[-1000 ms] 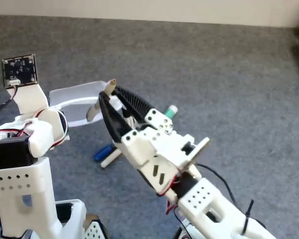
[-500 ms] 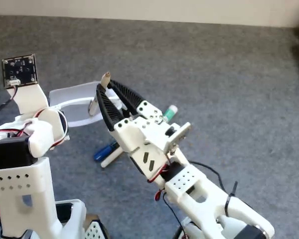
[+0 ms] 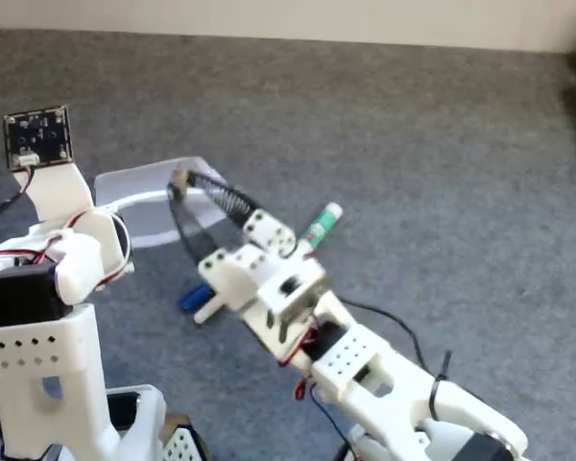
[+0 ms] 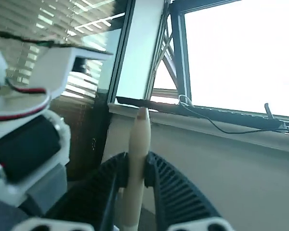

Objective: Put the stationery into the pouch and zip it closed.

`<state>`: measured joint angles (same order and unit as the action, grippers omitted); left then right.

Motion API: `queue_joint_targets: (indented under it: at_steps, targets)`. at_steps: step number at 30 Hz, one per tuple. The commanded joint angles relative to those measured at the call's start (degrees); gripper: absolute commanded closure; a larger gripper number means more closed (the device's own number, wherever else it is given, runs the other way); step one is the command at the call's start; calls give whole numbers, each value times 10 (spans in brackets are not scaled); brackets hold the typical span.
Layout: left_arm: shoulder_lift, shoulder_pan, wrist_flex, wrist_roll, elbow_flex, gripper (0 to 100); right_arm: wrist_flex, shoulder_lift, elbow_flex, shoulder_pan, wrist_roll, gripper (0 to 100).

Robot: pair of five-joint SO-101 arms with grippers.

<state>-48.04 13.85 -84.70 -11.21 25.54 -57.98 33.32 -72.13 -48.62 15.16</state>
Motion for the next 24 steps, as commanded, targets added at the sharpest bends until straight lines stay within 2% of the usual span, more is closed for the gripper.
queue_joint_targets:
  at_steps: [1, 6, 8, 12, 24]
  targets:
    - [0, 1, 31, -5, 5, 993, -12, -2, -7, -35, 62, 987]
    - [0, 2, 31, -5, 7, 993, -11, -2, -16, -44, 122, 984]
    - [0, 2, 30, -5, 7, 993, -10, -3, -18, -44, 143, 953]
    - [0, 2, 30, -5, 7, 993, 15, 2, -42, -44, 147, 846]
    - [0, 2, 30, -4, 8, 993, 23, 3, -44, -41, 147, 842]
